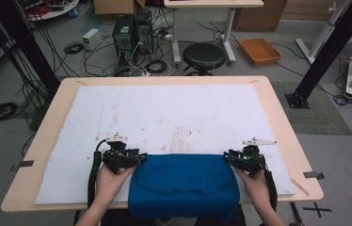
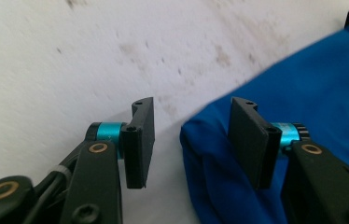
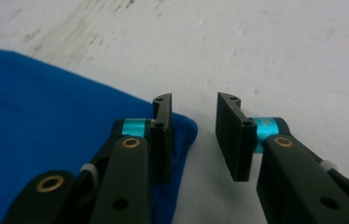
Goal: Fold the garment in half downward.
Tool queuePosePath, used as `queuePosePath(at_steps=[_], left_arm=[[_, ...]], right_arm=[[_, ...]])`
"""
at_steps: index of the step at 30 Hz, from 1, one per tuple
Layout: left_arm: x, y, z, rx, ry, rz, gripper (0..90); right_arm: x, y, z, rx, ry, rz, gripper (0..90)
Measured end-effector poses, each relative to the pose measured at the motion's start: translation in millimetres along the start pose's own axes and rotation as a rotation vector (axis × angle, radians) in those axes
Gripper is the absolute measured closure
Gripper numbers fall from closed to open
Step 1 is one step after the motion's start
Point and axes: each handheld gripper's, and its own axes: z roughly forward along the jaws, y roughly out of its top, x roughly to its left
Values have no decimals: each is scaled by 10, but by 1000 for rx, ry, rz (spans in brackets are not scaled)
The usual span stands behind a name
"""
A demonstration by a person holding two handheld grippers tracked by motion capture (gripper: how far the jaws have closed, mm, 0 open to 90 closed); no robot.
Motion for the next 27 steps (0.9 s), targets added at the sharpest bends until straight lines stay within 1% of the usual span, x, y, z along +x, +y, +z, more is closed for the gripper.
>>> queuePosePath(at_steps=[1,2,3,4,5,8,9,10,11,13,15,17,18,22,24,25,26,27], left_arm=[[-5,-12,-2,4,-12,3,578],[-5,-12,-2,4,-12,3,630],[-16,-42,-6,2,-16,14,690],[-15,-47,-9,12,-31,15,732],[-16,-55,-9,12,-39,17,769],[-30,-75,-27,-4,-44,31,818],[-23,-73,-34,-8,-44,41,831],[-17,-65,-38,-18,-49,35,839],[-1,-55,-41,-33,-61,36,844],[34,-16,-37,-39,-62,37,848],[76,45,-29,-64,-61,37,849],[132,137,-14,-73,-43,50,849],[166,190,-1,-78,-40,45,850],[314,417,71,-104,-28,30,849],[362,518,115,-114,-5,34,849],[386,569,137,-108,10,44,848],[399,612,166,-112,26,47,848],[426,667,200,-102,38,60,848]], right_arm=[[-1,4,-5,5,12,-5,764],[-1,4,-5,5,12,-5,764],[35,7,-13,8,14,-46,826],[45,6,-16,11,13,-46,831],[52,5,-21,11,10,-54,836],[49,-5,-42,-4,14,-72,845],[41,-8,-48,-13,11,-75,846],[33,-2,-53,-19,17,-73,846],[25,10,-54,-32,21,-80,846],[14,55,-51,-39,22,-84,847],[-6,124,-22,-50,21,-101,848],[-42,219,30,-56,24,-106,847],[-61,270,56,-61,25,-99,848],[-163,512,185,-60,5,-108,847],[-219,633,246,-61,2,-108,847],[-249,689,280,-63,1,-107,847],[-279,746,317,-51,1,-97,847],[-309,801,359,-48,-2,-101,847]])
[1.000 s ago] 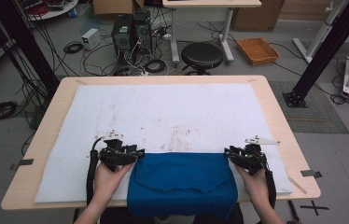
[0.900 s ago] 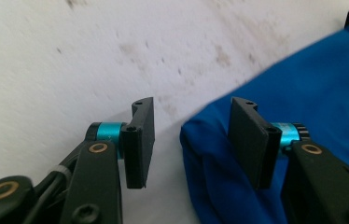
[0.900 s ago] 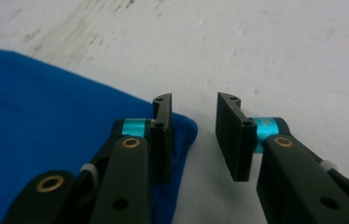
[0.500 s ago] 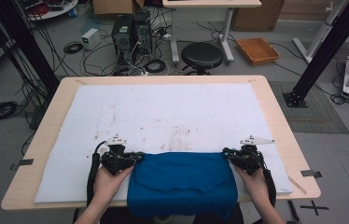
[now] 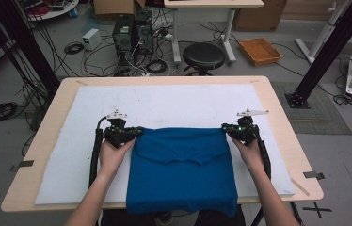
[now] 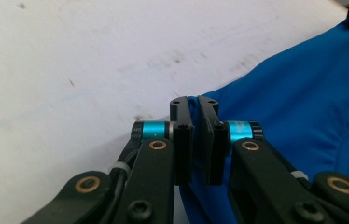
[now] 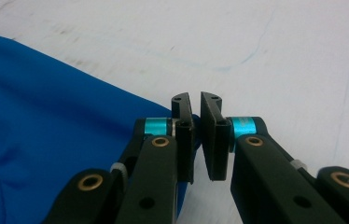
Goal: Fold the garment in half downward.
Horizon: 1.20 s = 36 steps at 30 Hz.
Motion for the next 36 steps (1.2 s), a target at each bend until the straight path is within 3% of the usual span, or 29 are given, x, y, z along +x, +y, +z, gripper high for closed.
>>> queuePosePath(at_steps=[8,14,16,17,19,22,26,31,36], left_arm=[[148,165,198,1,52,21,848],[217,167,295,21,65,14,841],[216,167,293,18,87,14,797],[212,172,281,14,104,10,734],[206,180,225,6,117,14,631],[162,165,92,-32,112,24,592],[63,87,-63,-50,88,27,543],[-75,-88,-134,9,87,13,544],[-135,-225,-90,65,108,-10,628]], right_arm=[[-150,262,267,22,-34,-19,847],[-191,291,386,37,-47,-20,845],[-176,279,400,43,-51,-20,832],[-173,275,400,37,-55,-31,814],[-155,269,353,20,-68,-26,785],[-138,272,264,3,-74,-11,740],[-60,204,94,-59,-85,-1,702],[71,19,-82,-73,-88,17,682],[176,-144,-188,-58,-83,26,672]])
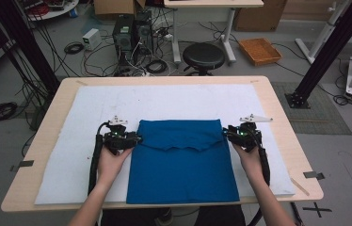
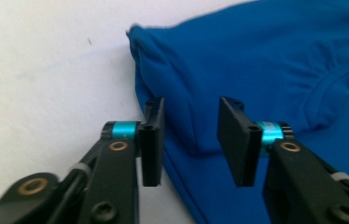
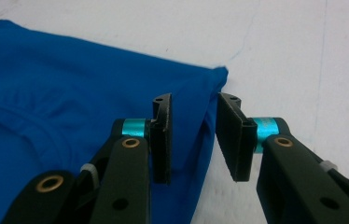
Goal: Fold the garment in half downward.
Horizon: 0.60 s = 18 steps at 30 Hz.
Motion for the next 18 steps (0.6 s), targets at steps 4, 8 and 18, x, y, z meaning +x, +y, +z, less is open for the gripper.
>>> queuePosePath(at_steps=[4,8,18], left_arm=[[-30,-9,20,4,11,0,647],[-65,-13,44,20,42,13,670],[-55,-18,81,38,21,-10,768]], right_arm=[[-1,-61,-31,19,-2,29,660],[3,-100,-28,36,4,44,661],[79,-144,112,87,11,20,752]])
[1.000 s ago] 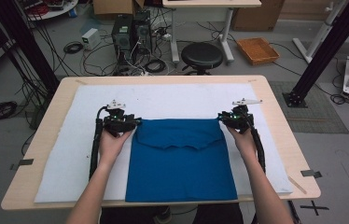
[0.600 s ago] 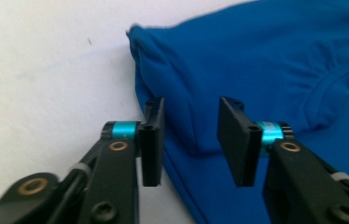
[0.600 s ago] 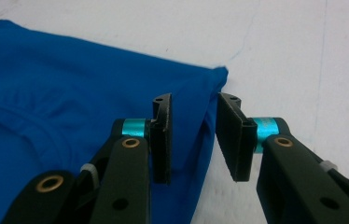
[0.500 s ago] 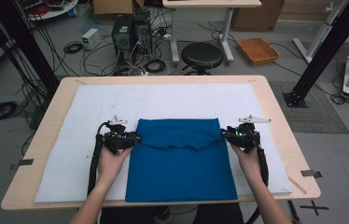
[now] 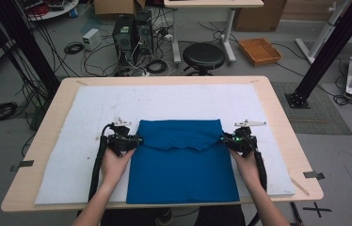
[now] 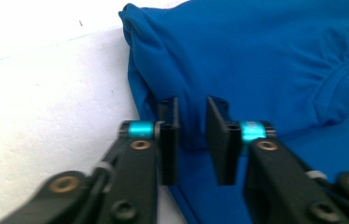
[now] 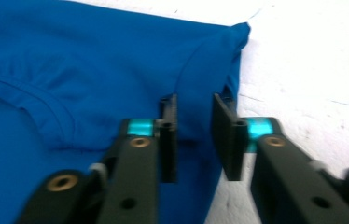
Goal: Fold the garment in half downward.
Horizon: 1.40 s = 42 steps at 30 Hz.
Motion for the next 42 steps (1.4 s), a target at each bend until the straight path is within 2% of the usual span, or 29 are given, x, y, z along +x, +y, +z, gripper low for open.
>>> queuePosePath(at_steps=[3,7,10,16,22,23,24,27,30,33,37,42], left_arm=[[15,0,9,4,-5,-6,834],[30,4,6,0,-17,-16,865],[42,4,4,-1,-25,-27,867],[56,4,-18,-17,-41,-44,876],[42,8,-39,-23,-50,-32,878],[41,6,-36,-20,-50,-33,877],[44,5,-32,-16,-44,-33,874],[53,3,-23,-11,-26,-54,797],[64,0,-13,-2,-31,-62,778],[46,1,11,4,-33,-57,782],[52,0,29,0,-44,-57,852],[59,7,5,-14,-63,-50,866]], right_arm=[[25,6,27,4,9,-4,838],[56,12,37,8,16,-17,900],[50,18,29,4,16,-17,900],[10,21,-15,-13,37,14,900],[-46,6,-60,-28,45,36,898],[-54,1,-64,-29,48,39,818],[-65,-1,-57,-24,48,56,793],[-80,-22,-33,-14,48,72,772],[-77,-26,4,-1,52,74,765],[-66,-19,46,13,53,67,769],[-48,-13,80,28,60,65,896],[-36,9,41,13,67,65,900]])
